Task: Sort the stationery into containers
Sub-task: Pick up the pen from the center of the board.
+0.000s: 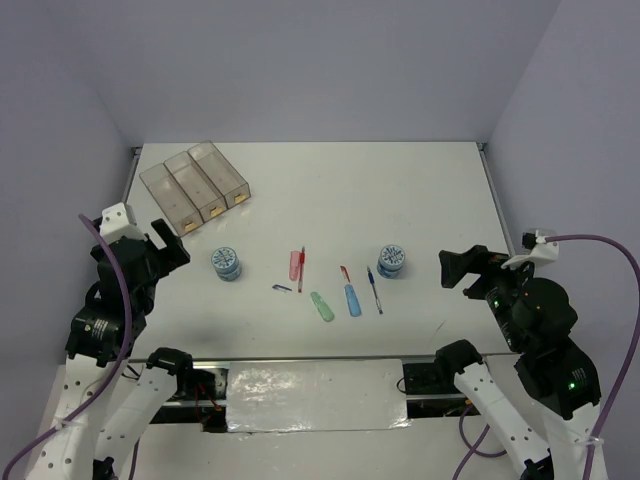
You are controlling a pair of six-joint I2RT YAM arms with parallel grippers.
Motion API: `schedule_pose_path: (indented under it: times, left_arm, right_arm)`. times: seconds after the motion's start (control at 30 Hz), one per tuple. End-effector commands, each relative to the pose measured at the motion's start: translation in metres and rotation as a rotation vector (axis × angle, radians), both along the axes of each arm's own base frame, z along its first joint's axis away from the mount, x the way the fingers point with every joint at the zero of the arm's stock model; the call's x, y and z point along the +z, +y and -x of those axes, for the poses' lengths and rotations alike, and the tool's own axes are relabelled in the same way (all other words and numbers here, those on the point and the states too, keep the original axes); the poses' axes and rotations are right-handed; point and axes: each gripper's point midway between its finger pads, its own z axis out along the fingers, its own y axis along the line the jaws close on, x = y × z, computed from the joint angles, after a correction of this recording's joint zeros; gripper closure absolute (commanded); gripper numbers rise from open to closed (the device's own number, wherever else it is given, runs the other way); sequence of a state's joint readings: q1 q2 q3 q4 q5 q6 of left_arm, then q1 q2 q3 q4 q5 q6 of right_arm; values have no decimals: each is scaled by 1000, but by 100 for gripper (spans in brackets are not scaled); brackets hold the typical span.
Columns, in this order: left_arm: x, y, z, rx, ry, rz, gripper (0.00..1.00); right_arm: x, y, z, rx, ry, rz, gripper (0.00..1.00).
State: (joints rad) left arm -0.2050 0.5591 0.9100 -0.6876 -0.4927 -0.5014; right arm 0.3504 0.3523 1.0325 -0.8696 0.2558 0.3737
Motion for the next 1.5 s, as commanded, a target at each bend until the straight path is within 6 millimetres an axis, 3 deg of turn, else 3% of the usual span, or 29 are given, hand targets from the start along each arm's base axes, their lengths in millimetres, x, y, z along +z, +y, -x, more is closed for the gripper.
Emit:
schedule_pose_path:
  times: [0.0,0.13,0.23,0.4,0.5,0.57,0.7,0.83,0.87,1.1,1.27,1.47]
  left_arm:
    - [11,-1,-3,-1,-46,11,1]
    - [8,0,-5,6,-34,13,1]
    - [6,2,-5,24,-20,12,1]
    - [2,3,-7,34,1,9,1]
    - [0,-1,-9,10,1,11,1]
    - [-2,-6,-11,-24,4,9,1]
    - [-3,-9,-14,-42,12,10,1]
    - [-4,-11,-14,-55,12,10,1]
    - [-4,-12,-14,-62,10,13,1]
    - [-5,-15,-15,-82,13,12,1]
    - [-5,-17,-15,-90,11,14,1]
    - [-6,-19,-17,-99,17,14,1]
  right_arm:
    - [0,2,1,11,-4,-5,0]
    - [-1,16,-1,83,-15,-23,0]
    - [-13,38,-13,168,28,-45,0]
    - [-100,83,-54,297,393,-8,0]
    - [-129,87,-66,239,479,99,0]
    - [-135,91,-72,227,492,125,1]
    - [-166,110,-83,274,581,162,17]
    - [-200,123,-91,279,639,228,27]
    - [-214,125,-92,285,679,253,29]
    - [-260,131,-102,286,779,327,41]
    - [-295,128,-98,272,866,361,43]
    - [-312,129,-84,296,902,335,46]
